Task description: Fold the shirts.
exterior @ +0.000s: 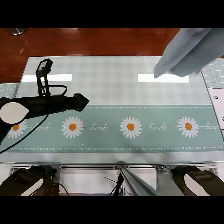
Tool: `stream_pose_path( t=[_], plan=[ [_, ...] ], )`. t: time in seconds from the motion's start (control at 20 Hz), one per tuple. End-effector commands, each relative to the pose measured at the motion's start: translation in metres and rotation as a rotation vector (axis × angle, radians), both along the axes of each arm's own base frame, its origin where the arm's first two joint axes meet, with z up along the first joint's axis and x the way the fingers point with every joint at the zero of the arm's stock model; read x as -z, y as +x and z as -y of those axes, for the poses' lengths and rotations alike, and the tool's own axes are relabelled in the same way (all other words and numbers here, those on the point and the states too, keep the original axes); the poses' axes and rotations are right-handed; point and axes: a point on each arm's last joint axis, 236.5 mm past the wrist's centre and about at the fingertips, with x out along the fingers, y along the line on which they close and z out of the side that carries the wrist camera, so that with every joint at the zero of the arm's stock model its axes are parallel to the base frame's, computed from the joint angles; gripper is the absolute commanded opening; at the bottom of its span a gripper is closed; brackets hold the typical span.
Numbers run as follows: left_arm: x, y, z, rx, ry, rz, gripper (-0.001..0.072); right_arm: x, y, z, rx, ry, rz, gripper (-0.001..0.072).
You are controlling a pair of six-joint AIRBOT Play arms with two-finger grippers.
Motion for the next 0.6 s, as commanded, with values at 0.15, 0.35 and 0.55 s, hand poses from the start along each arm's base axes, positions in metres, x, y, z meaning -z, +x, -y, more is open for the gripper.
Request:
stream_pose_path(
  t=[0.15,0.35,0.55],
  plan=[
    [0.004,0.015,-0.027,-0.042,0.086,0.052,0.0702,0.183,-0.018,-0.074,-0.202,-0.250,-0.490,0.0034],
    [0.023,0.003,-0.057,-0.107,0.113,-0.088,0.0702,0.306,-0.017,-0.146,-0.275,-0.208,-0.706,0.0035],
    [0.030,-0.006,-0.056,-0.091,0.125,-0.124,0.0702,0.388,-0.015,-0.219,-0.359,-0.145,-0.892,0.0035]
  ],
)
